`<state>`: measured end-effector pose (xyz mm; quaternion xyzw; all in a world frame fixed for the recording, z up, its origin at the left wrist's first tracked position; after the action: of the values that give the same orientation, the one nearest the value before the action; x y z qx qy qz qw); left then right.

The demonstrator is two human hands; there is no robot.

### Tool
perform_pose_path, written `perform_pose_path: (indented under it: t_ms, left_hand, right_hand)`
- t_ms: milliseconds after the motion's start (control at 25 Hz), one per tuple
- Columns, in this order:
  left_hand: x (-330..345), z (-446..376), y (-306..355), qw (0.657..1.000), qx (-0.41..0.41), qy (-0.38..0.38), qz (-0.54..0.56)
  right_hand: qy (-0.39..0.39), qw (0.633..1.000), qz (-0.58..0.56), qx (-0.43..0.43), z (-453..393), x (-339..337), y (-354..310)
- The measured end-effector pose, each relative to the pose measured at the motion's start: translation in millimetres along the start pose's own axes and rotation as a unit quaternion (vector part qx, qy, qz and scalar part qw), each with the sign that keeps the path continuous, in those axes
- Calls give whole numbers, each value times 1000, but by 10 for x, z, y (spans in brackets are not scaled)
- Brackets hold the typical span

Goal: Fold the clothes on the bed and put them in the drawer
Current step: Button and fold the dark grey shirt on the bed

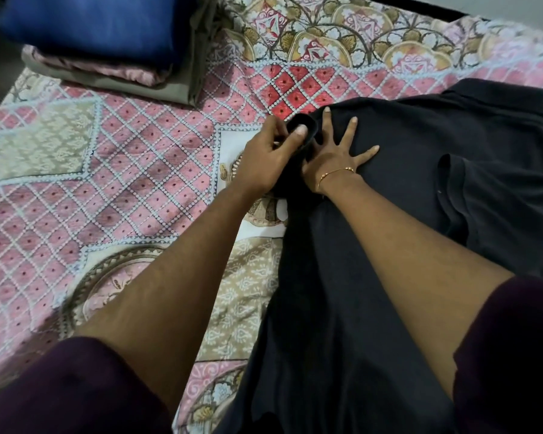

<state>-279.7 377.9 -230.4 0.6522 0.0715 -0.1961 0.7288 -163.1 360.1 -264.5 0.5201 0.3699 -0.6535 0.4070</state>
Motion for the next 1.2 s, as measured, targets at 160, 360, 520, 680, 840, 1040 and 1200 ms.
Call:
perform_pose_path:
  t_ms: [160,360,520,680,840,1040,1200]
  left_hand:
    - [-62,28,11,975,38,137,-171]
    - [-270,121,-174,976,25,210,-43]
    - [-246,115,-282,982,73,162,-59]
    - [-329,83,-140,967,150,185,-89]
    - [-287,25,-193,979,75,134,-132]
    - [-324,79,-414,987,-71,143,11]
    - [-361,113,-294,973,-87,174,121]
  right_hand:
    - [14,998,-19,-50,5,-63,-165]
    - [159,980,-86,-84,-163,-338,-216]
    - [143,980,5,-140,-416,-419,-250]
    - [214,964,-123,-95,-476,-549,-228]
    - [200,945,-259,-7,-491,-501,-195]
    - [304,929,-209,13,-143,-415,-92]
    - [110,989,-71,76,7,10,174]
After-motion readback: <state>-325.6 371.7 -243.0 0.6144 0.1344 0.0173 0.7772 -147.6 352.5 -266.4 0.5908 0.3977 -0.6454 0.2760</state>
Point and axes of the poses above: each hand's wrist, its own z-axis away from the middle knuckle, its own x-axis out of the palm, y = z × x, the point moved 6 cm from there along -z, towards the middle knuckle, and after that the axes turned 14 degrees about y, right-handed, at the moved point
